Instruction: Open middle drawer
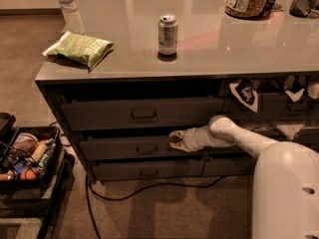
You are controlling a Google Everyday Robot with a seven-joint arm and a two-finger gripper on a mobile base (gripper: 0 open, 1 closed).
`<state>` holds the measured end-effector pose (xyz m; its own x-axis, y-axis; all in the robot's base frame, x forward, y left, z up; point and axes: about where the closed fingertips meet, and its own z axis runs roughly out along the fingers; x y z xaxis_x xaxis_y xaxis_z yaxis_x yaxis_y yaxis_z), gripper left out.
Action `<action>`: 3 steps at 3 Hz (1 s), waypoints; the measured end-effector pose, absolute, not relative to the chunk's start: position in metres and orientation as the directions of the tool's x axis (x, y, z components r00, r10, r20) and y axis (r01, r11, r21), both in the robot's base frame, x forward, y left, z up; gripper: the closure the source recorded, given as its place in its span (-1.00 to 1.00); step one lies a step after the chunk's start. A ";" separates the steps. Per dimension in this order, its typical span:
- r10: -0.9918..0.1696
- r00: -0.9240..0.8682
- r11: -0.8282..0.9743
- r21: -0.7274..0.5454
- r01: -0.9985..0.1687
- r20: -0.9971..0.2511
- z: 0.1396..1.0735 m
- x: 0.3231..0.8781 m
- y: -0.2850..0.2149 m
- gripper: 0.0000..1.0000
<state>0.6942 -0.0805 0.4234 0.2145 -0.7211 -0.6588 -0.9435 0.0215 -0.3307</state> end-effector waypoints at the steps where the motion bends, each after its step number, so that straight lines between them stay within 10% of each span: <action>1: -0.721 0.214 0.021 -0.329 -0.944 -0.659 0.424 0.696 -0.081 0.70; 3: -0.721 0.214 0.021 -0.329 -0.944 -0.659 0.426 0.699 -0.082 0.68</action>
Offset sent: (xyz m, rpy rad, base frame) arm -0.1724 0.0000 0.0221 0.0823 0.6833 0.1259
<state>0.6990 -0.0821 0.4264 0.2136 -0.7209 -0.6593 -0.9441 0.0211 -0.3290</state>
